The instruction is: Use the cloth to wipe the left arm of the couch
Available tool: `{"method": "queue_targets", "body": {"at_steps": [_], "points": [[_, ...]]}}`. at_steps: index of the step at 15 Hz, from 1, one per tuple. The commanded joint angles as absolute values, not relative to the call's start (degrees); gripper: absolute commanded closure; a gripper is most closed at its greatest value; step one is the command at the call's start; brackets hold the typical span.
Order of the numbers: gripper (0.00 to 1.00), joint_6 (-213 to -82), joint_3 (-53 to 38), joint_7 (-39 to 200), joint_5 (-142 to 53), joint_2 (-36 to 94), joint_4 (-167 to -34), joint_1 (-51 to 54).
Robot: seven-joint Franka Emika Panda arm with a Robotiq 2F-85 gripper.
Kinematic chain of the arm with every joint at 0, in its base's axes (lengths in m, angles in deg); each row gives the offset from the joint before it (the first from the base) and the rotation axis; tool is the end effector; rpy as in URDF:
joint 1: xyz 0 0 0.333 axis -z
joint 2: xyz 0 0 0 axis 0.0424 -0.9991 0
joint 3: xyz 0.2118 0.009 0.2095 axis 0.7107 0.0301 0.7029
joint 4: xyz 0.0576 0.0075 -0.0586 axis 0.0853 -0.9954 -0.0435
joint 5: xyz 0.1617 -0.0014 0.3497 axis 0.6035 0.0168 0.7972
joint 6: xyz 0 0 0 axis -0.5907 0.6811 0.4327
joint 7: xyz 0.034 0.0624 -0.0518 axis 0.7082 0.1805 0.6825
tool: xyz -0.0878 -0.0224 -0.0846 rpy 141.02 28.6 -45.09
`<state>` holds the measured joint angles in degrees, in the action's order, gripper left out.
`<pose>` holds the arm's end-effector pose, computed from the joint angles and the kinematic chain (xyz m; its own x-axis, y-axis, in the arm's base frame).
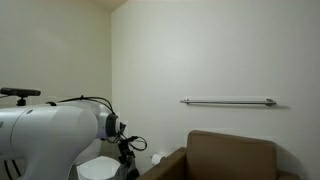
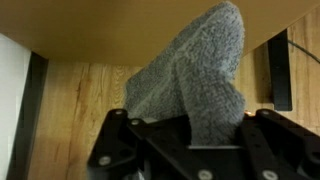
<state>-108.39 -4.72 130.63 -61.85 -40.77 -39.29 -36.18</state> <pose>0.5876 0.4090 0.0319 -0.0005 0.8678 -0.4970 0.9991 -0.0207 -0.0371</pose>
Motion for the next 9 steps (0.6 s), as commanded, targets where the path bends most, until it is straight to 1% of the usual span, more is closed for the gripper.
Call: {"method": "queue_targets", "body": {"at_steps": [1, 3, 4, 9], "points": [[0.96, -107.54, -4.09, 133.70, -61.73, -40.83, -42.58, -33.96], [0.96, -106.65, -4.13, 132.87, -61.84, -40.99, -44.94, -32.40], [0.96, -107.79, -5.19, 131.52, -62.41, -39.37, -49.45, -31.93], [0.96, -111.53, -11.26, 128.67, -65.45, -37.98, -60.23, -28.51]]}}
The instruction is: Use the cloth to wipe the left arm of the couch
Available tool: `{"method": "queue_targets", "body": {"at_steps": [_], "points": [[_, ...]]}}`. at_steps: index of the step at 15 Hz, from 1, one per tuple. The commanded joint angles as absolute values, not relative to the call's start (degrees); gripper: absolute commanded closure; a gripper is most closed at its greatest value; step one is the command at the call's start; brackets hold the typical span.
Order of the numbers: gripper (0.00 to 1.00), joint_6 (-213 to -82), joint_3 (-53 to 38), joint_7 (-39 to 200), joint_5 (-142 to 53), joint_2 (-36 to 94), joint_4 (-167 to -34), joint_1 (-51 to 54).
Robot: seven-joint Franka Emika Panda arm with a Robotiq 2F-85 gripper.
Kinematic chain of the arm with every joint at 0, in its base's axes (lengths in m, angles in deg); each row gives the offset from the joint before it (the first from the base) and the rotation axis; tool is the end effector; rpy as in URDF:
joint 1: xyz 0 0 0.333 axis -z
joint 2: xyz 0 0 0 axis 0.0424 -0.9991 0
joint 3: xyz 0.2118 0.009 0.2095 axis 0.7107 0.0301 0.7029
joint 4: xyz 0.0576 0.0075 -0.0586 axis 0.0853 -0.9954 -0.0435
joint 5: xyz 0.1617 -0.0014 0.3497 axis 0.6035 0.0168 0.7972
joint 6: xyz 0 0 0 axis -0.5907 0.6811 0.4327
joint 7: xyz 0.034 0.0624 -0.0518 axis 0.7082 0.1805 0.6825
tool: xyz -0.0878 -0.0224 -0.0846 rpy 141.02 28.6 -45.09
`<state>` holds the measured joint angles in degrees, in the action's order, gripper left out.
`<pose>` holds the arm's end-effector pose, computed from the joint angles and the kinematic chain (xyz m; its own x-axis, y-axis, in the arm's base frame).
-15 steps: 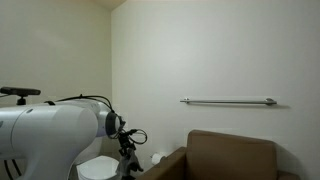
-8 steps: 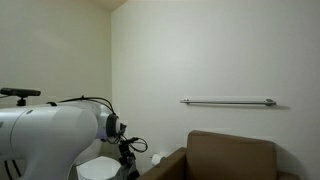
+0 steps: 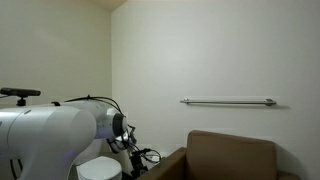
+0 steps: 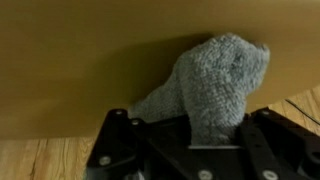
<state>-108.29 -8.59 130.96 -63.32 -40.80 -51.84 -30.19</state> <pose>0.5927 0.2840 -0.0468 0.0058 0.7511 -0.6602 0.9781 -0.1415 -0.1524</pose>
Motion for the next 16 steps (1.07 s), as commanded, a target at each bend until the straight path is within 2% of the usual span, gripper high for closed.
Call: {"method": "queue_targets", "body": {"at_steps": [1, 4, 5, 16], "points": [[0.96, -112.71, -12.39, 128.74, -65.69, -37.95, -62.08, -27.46], [0.96, -115.94, -14.15, 125.70, -65.60, -38.90, -62.30, -25.84], [0.96, -114.61, -11.92, 122.53, -69.02, -39.52, -59.94, -24.26], [0.96, -113.26, -11.84, 106.89, -68.92, -39.67, -53.92, -22.83]]}}
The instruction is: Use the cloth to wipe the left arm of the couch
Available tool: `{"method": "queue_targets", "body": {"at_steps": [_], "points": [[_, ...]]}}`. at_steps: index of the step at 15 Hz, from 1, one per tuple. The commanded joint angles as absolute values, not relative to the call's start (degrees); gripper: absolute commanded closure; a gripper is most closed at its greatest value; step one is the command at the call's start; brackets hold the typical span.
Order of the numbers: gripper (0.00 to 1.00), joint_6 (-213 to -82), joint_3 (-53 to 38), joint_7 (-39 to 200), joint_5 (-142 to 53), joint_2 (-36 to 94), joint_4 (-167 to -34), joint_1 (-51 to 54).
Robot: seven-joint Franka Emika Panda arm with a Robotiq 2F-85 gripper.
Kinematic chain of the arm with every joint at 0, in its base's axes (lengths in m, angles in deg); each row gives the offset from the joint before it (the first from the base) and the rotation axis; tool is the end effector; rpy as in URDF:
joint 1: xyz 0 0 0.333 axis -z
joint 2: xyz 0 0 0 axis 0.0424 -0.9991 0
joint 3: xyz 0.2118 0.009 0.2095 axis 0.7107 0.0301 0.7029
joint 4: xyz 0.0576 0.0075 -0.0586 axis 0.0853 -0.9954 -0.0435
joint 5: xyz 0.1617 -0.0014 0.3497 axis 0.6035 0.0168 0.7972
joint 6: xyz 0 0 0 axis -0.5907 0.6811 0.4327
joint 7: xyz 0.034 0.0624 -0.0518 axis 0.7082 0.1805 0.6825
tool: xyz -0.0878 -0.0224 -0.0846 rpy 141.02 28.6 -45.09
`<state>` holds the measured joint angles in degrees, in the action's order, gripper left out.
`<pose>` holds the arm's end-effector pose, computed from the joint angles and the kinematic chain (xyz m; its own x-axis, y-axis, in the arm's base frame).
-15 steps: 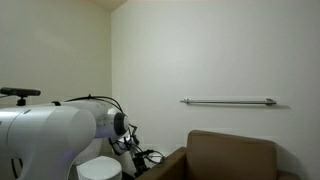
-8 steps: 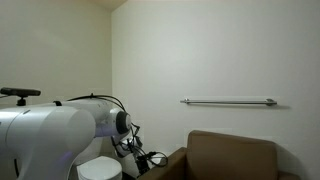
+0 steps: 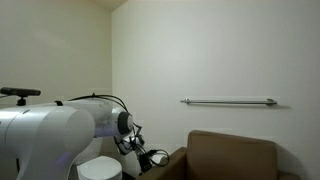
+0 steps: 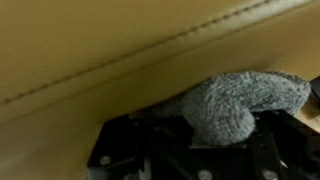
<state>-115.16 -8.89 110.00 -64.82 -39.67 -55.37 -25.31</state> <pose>0.6204 0.2334 -0.0542 0.4093 0.6630 -0.6269 0.8931 -0.4316 0.1267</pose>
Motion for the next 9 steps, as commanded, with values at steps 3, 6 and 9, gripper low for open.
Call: {"method": "queue_targets", "body": {"at_steps": [3, 6, 9], "points": [[0.96, -113.34, -12.60, 106.09, -69.98, -39.88, -51.56, -23.37], [0.97, -113.53, -13.00, 106.48, -70.94, -40.05, -49.85, -23.85], [0.97, -113.52, -13.61, 106.52, -72.18, -40.18, -48.30, -24.39]]}}
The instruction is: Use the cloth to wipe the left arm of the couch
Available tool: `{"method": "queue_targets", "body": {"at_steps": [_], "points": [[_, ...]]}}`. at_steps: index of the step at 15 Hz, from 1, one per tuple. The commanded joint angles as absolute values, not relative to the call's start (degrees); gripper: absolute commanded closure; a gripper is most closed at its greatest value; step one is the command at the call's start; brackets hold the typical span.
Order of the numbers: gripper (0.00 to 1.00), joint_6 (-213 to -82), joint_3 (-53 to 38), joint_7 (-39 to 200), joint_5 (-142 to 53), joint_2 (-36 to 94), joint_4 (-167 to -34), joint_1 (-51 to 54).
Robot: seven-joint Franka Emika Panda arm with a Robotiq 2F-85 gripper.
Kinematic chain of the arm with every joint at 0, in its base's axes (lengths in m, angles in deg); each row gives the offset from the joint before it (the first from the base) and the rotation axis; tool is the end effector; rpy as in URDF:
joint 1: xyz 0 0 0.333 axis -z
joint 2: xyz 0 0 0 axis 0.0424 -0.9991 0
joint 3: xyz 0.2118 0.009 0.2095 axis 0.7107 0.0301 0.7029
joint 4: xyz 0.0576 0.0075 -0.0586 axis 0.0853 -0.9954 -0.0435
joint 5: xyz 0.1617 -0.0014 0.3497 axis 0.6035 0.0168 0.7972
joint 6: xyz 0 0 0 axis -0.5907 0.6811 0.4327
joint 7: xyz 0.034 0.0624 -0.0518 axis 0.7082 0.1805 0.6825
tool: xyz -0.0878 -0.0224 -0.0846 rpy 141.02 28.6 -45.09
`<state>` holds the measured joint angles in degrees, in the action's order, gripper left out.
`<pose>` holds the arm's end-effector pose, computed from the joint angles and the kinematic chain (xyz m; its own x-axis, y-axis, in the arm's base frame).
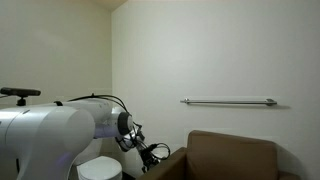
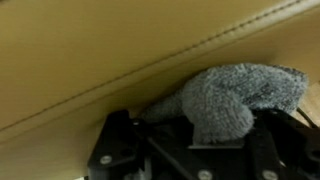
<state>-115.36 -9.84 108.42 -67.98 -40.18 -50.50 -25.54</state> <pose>0.6465 0.2402 -0.0253 0.4591 0.6620 -0.5925 0.8844 -0.4041 0.2337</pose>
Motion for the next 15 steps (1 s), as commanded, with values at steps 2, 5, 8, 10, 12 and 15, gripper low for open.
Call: {"method": "queue_targets", "body": {"at_steps": [2, 5, 8, 10, 12, 15], "points": [[0.96, -113.54, -14.63, 106.42, -73.46, -40.16, -46.47, -24.64], [0.97, -113.60, -16.43, 104.66, -74.49, -40.07, -43.60, -24.55], [0.97, -112.82, -18.38, 101.69, -75.03, -39.96, -40.38, -24.30], [0.97, -111.20, -20.22, 99.64, -75.96, -39.84, -38.40, -23.79], [0.97, -108.54, -21.72, 97.48, -76.90, -39.77, -36.61, -22.80], [0.97, -103.54, -22.30, 95.84, -76.72, -39.69, -34.44, -20.58]]}}
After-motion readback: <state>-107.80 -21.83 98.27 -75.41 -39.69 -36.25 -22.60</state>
